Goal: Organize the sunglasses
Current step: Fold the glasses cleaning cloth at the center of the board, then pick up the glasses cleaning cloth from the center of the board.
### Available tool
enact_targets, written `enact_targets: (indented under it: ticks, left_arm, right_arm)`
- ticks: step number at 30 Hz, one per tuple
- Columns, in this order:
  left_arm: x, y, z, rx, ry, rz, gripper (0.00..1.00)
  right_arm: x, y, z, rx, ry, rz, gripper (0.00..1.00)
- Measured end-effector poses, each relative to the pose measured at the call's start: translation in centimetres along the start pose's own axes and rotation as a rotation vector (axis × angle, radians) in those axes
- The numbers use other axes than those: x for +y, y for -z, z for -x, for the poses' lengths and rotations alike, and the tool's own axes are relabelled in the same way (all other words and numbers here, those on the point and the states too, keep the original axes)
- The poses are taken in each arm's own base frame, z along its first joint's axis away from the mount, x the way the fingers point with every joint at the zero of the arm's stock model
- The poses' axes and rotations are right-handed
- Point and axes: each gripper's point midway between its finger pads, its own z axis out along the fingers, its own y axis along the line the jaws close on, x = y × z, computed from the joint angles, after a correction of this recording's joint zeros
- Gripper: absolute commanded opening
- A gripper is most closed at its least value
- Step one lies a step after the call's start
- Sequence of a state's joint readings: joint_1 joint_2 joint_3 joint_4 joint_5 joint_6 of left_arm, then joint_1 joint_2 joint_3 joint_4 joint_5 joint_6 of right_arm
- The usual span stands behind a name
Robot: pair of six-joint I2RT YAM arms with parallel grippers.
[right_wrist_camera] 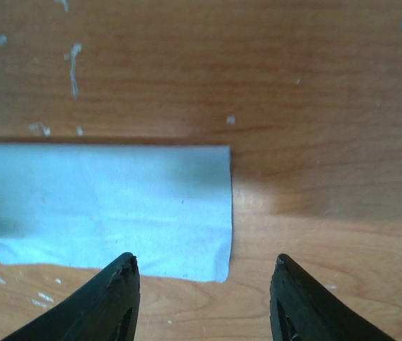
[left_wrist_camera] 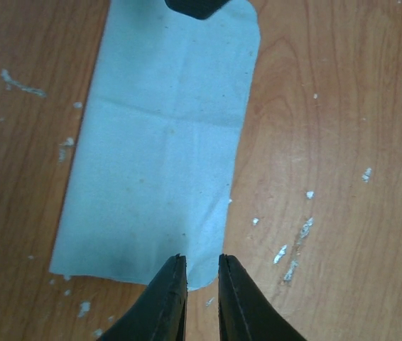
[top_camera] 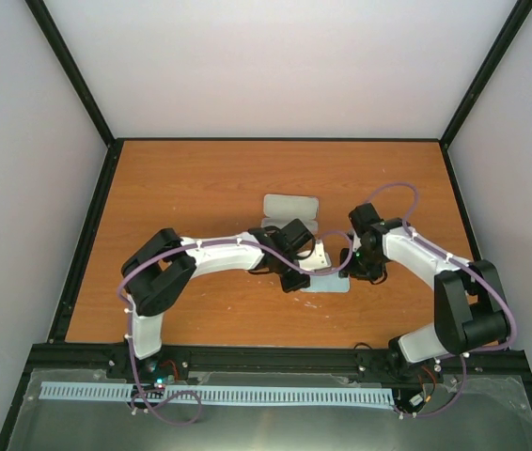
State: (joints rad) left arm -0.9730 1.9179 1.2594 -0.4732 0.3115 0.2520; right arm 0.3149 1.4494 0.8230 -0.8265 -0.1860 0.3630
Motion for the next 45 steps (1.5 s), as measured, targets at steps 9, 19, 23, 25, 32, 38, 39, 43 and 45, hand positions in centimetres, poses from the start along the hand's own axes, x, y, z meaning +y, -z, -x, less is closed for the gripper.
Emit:
enact_targets:
  ticks: [9, 19, 23, 25, 32, 38, 39, 43, 45]
  left_arm:
    - [2.7, 1.7, 0.7, -0.052, 0.034, 0.067, 0.15]
    - [6.5, 3.2, -0.1, -0.070, 0.107, 0.125, 0.15]
    - [6.4, 3.2, -0.1, -0.069, 0.104, 0.124, 0.15]
    - [6.3, 3.2, -0.1, -0.070, 0.104, 0.124, 0.15]
    - [6.3, 3.2, -0.1, -0.069, 0.103, 0.125, 0.16]
    - [6.3, 3.2, 0.0, -0.070, 0.103, 0.120, 0.29]
    - [6.2, 3.2, 0.0, -0.070, 0.103, 0.118, 0.30]
    - [6.2, 2.6, -0.3, -0.061, 0.107, 0.104, 0.30]
    - [6.2, 1.9, -0.6, -0.048, 0.113, 0.092, 0.30]
  right_arm:
    - [-0.5, -1.0, 2.4, 0.003, 0.016, -0.070, 0.49]
    - [-0.8, -2.4, 2.2, 0.048, 0.039, -0.082, 0.40]
    - [-0.6, -2.5, 2.3, 0.044, 0.044, -0.078, 0.39]
    - [-0.4, -2.6, 2.3, 0.042, 0.051, -0.078, 0.37]
    - [0.1, -2.9, 2.4, 0.041, 0.064, -0.077, 0.15]
    - [0.2, -3.0, 2.5, 0.037, 0.064, -0.075, 0.05]
    - [0.2, -3.0, 2.5, 0.038, 0.065, -0.076, 0.04]
    - [0.2, -3.0, 2.5, 0.037, 0.064, -0.076, 0.03]
    - [0.2, -3.0, 2.5, 0.037, 0.063, -0.077, 0.12]
